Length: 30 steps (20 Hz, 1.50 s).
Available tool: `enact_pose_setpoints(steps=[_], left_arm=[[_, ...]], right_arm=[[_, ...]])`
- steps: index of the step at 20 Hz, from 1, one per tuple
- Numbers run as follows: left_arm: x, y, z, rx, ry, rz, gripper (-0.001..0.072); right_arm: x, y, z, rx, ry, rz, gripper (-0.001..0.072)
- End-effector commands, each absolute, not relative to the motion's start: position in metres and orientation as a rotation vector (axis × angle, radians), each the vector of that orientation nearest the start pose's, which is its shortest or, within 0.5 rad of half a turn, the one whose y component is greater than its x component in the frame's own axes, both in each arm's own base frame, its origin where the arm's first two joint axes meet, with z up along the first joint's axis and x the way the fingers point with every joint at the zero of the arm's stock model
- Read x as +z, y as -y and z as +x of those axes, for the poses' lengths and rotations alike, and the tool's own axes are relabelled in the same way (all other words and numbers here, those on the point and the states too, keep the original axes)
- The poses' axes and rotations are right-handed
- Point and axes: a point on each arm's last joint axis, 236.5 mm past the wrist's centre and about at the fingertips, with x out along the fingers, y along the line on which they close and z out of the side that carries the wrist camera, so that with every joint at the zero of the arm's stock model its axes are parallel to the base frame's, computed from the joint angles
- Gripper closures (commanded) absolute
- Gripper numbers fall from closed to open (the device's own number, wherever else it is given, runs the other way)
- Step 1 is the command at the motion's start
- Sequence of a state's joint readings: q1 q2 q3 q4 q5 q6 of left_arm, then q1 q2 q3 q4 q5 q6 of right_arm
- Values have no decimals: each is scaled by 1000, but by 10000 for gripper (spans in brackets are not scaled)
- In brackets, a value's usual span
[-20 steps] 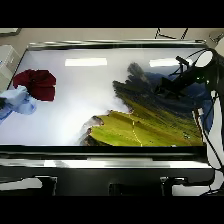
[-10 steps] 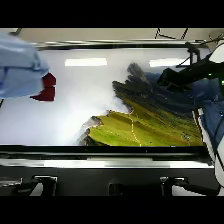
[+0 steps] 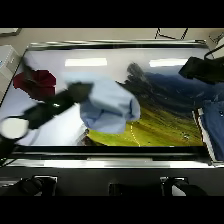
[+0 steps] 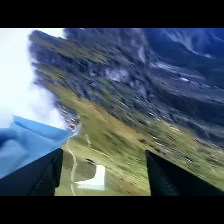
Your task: Fold the clothes and pants, and hang the long-sleeved shirts on hangers.
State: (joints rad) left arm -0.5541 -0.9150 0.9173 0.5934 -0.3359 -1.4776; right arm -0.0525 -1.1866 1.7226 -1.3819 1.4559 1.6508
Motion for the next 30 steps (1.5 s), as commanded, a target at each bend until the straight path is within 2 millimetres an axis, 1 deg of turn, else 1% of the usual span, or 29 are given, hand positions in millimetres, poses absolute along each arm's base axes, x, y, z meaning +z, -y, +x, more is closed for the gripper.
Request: enact_pose_setpoints(steps=[1,2,3,4,5,6,7,8,9,10,11,12,13,14,15,16,17,19,21,22,24,25,27,28,29,30], left_arm=[[46,312,313,-510,-1014,-852,683],[16,306,308,-431,-1118,-900,672],[2,299,309,-386,-1180,-929,526],[-1,289,315,-367,-1212,-943,138],[5,275,326,-372,-1209,-940,-13],[18,257,340,-405,-1185,-909,-13],[31,236,352,-433,-1164,-879,-13],[41,211,362,-437,-1156,-869,-13],[45,184,366,-411,-1168,-873,-13],[41,159,363,-379,-1202,-867,-12],[29,134,349,-340,-1274,-840,-12],[14,115,331,-303,-1357,-786,-11],[-5,98,308,-262,-1453,-715,-11],[-20,89,288,-234,-1529,-665,-11],[-32,89,274,-234,-1573,-654,-10],[-42,97,266,-249,-1586,-669,-10],[-51,107,265,-257,-1571,-703,-10],[-68,137,268,-266,-1516,-799,-3],[-83,164,268,-272,-1484,-837,131],[-90,171,270,-263,-1467,-833,131],[-98,184,280,-251,-1416,-812,139],[-98,189,287,-243,-1386,-825,186],[-95,200,296,-234,-1340,-864,188],[-95,204,299,-229,-1324,-868,196],[-97,208,301,-223,-1311,-863,222],[-99,210,302,-215,-1304,-862,225]], right_arm=[[211,-11,373,39,-1052,148,108],[198,-12,372,40,-1103,150,108],[183,-12,371,40,-1165,152,106],[168,-13,373,43,-1215,157,103],[151,-14,376,48,-1263,165,65],[134,-16,379,53,-1304,173,15],[114,-17,383,56,-1348,181,16],[95,-19,385,60,-1390,191,16],[76,-23,386,73,-1436,212,16],[59,-31,387,96,-1472,241,16],[43,-43,389,135,-1500,282,16],[32,-55,392,175,-1516,329,16],[21,-68,396,219,-1526,380,17],[12,-78,400,252,-1530,423,17],[3,-85,404,269,-1536,462,17],[-7,-90,407,273,-1543,490,17],[-17,-92,409,273,-1558,510,18],[-32,-95,408,275,-1597,534,18],[-43,-96,407,273,-1623,544,18],[-46,-96,407,271,-1629,547,18],[-49,-96,409,269,-1625,547,19],[-50,-96,410,267,-1620,549,20],[-50,-96,412,265,-1611,550,30],[-50,-95,413,263,-1610,550,30],[-51,-96,413,264,-1610,552,30],[-51,-97,413,266,-1610,556,30]])
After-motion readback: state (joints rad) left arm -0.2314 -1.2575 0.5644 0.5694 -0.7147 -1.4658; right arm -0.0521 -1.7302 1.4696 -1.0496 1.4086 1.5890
